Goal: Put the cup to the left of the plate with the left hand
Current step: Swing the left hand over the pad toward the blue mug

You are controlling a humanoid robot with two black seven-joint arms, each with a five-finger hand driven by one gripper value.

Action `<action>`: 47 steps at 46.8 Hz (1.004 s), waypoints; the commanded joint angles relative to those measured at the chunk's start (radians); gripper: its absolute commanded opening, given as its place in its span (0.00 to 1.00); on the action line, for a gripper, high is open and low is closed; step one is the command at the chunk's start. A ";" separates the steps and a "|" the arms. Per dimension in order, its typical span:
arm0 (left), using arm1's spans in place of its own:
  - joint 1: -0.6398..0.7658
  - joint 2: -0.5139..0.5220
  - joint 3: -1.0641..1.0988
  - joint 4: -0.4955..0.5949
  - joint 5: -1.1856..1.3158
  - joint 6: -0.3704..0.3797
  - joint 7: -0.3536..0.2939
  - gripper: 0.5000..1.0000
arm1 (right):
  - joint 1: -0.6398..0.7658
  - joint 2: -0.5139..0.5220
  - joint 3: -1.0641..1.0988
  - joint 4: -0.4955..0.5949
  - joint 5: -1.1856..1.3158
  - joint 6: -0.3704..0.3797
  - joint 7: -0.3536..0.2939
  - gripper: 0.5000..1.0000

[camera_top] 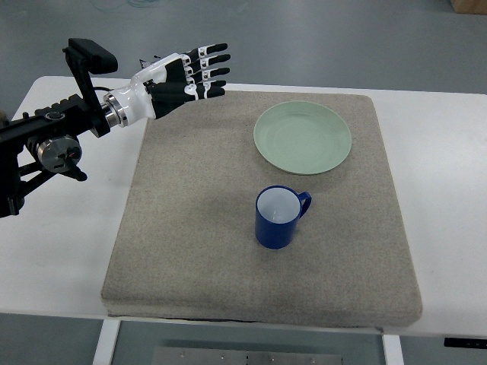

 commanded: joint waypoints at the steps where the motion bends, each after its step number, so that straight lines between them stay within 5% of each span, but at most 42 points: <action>1: 0.009 0.021 0.005 -0.049 0.077 -0.008 0.000 0.99 | 0.000 0.000 0.001 0.000 0.000 0.000 0.000 0.87; 47: 0.210 -0.020 0.017 -0.109 0.285 -0.058 -0.084 0.99 | 0.000 0.000 0.001 0.000 0.000 0.000 0.000 0.87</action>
